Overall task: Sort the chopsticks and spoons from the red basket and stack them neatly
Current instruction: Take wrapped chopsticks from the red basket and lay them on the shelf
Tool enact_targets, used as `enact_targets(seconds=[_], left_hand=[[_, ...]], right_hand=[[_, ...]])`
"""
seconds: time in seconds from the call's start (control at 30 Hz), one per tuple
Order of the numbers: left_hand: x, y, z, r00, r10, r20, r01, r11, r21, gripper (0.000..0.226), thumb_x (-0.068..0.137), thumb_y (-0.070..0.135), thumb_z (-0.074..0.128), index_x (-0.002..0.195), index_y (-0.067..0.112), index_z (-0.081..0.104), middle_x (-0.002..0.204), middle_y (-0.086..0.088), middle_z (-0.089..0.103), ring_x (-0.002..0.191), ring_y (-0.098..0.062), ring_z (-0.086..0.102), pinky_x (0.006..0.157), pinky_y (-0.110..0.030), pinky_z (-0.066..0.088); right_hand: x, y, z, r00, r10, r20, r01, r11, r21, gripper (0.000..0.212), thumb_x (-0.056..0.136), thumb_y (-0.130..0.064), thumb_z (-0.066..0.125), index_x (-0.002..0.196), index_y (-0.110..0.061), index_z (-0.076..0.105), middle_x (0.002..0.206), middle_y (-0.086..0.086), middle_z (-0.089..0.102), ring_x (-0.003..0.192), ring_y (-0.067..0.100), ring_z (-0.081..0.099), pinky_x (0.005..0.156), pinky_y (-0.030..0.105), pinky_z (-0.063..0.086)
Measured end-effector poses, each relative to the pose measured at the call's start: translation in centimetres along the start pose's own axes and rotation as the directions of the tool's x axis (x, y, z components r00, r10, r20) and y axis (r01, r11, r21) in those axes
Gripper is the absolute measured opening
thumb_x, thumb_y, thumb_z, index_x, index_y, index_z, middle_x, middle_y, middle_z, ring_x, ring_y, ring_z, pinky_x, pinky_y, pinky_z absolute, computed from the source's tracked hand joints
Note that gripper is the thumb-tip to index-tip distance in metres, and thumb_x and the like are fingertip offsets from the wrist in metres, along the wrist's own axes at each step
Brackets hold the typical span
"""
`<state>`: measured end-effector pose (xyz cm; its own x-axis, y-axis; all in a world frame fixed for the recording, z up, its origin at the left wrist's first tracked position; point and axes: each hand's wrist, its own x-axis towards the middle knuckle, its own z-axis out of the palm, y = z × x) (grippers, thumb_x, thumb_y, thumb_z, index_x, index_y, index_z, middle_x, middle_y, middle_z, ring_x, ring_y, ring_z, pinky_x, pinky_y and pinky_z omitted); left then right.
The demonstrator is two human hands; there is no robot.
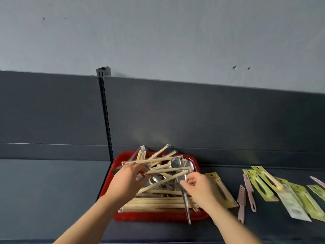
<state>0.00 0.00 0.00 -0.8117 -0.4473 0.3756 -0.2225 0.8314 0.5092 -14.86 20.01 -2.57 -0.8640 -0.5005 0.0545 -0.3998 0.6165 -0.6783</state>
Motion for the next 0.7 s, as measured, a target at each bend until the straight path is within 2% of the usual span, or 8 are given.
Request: enact_targets(seconds=[0.1,0.17,0.27,0.33,0.4,0.53,0.6,0.7], left_hand=[[0.3,-0.1,1.5,0.989,0.041,0.14,-0.057,0.993,0.108,0.025,0.082,0.045,0.066,0.1,0.027,0.068,0.101,0.015,0.062,0.093,-0.008,0.052,0.071,-0.023,0.039],[0.7,-0.5,2.2,0.984,0.062,0.165,-0.086,0.986,0.142,0.027,0.082,0.051,0.064,0.096,0.029,0.069,0.097,0.014,0.063,0.09,-0.01,0.051,0.07,-0.024,0.04],[1.6,-0.7,2.9,0.963,0.124,0.238,-0.182,0.953,0.242,0.029,0.08,0.053,0.058,0.08,0.026,0.068,0.078,0.011,0.055,0.077,-0.01,0.042,0.063,-0.027,0.034],[2.0,-0.4,2.9,0.95,0.127,0.285,-0.203,0.946,0.254,0.027,0.082,0.049,0.057,0.081,0.024,0.067,0.076,0.01,0.056,0.075,-0.012,0.047,0.06,-0.026,0.032],[2.7,-0.6,2.6,0.963,0.12,0.241,-0.162,0.974,0.161,0.021,0.087,0.045,0.059,0.084,0.026,0.067,0.079,0.01,0.061,0.073,-0.011,0.055,0.058,-0.022,0.033],[4.9,-1.9,1.6,0.993,0.088,0.084,-0.095,0.993,0.075,0.02,0.089,0.04,0.062,0.092,0.021,0.066,0.093,0.01,0.061,0.084,-0.01,0.049,0.063,-0.02,0.034],[6.0,-2.4,1.5,0.991,0.067,0.117,-0.078,0.992,0.096,0.02,0.087,0.04,0.064,0.092,0.02,0.064,0.095,0.009,0.058,0.086,-0.012,0.048,0.066,-0.023,0.035],[7.1,-3.3,1.7,0.969,-0.015,0.245,-0.009,0.995,0.095,0.022,0.083,0.04,0.069,0.083,0.021,0.058,0.08,0.009,0.06,0.07,-0.012,0.054,0.054,-0.022,0.035]], right_hand=[[0.2,0.0,0.9,0.999,0.031,0.025,-0.029,0.997,-0.074,0.038,0.081,-0.048,0.07,0.11,-0.025,0.064,0.081,-0.014,0.066,0.071,-0.001,0.06,0.06,0.019,0.047],[0.1,-0.5,1.1,0.999,0.036,0.033,-0.034,0.997,-0.065,0.043,0.081,-0.049,0.07,0.117,-0.026,0.063,0.091,-0.012,0.07,0.075,-0.001,0.062,0.061,0.017,0.046],[0.3,-1.1,0.9,0.999,0.034,0.042,-0.032,0.998,-0.054,0.04,0.083,-0.045,0.07,0.118,-0.027,0.065,0.102,-0.012,0.07,0.077,-0.005,0.059,0.058,0.009,0.038],[0.6,-1.4,1.1,0.999,0.037,0.039,-0.036,0.999,-0.01,0.031,0.083,-0.038,0.072,0.112,-0.027,0.069,0.096,-0.014,0.07,0.076,-0.007,0.059,0.057,0.006,0.039],[0.9,-2.1,1.0,1.0,0.025,0.015,-0.025,0.999,0.046,0.021,0.084,-0.03,0.072,0.105,-0.027,0.072,0.088,-0.017,0.068,0.079,-0.003,0.063,0.061,0.007,0.046],[1.8,-2.8,0.8,0.999,-0.018,-0.035,0.02,0.999,0.046,0.015,0.087,-0.026,0.069,0.101,-0.027,0.073,0.089,-0.017,0.069,0.083,-0.003,0.064,0.071,0.013,0.052],[2.5,-2.9,0.8,0.997,-0.059,-0.053,0.057,0.998,-0.034,0.017,0.088,-0.027,0.068,0.105,-0.027,0.072,0.098,-0.017,0.067,0.09,-0.003,0.061,0.077,0.015,0.051],[4.0,-3.1,1.1,0.992,-0.124,-0.005,0.122,0.982,-0.144,0.024,0.088,-0.032,0.067,0.112,-0.03,0.07,0.113,-0.017,0.064,0.106,0.0,0.055,0.092,0.022,0.048]])
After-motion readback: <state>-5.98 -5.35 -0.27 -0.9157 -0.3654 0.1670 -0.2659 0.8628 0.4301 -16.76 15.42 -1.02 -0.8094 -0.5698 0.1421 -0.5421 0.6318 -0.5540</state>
